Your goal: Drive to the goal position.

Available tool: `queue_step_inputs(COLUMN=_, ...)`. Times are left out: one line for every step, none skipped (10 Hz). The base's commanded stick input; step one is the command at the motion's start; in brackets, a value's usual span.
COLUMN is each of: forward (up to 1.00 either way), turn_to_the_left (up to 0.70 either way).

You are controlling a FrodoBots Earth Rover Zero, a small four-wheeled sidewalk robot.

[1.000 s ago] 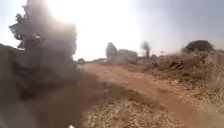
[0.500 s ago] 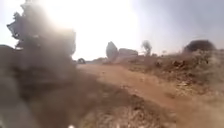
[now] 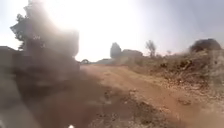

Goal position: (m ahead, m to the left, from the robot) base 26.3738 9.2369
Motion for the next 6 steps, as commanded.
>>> queue_step_inputs(forward=0.45, turn_to_the_left=0.27)
queue_step_inputs(forward=0.45, turn_to_the_left=0.27)
queue_step_inputs(forward=0.45, turn_to_the_left=0.27)
queue_step_inputs(forward=0.45, turn_to_the_left=0.27)
queue_step_inputs(forward=0.45, turn_to_the_left=0.27)
queue_step_inputs(forward=0.45, turn_to_the_left=0.27)
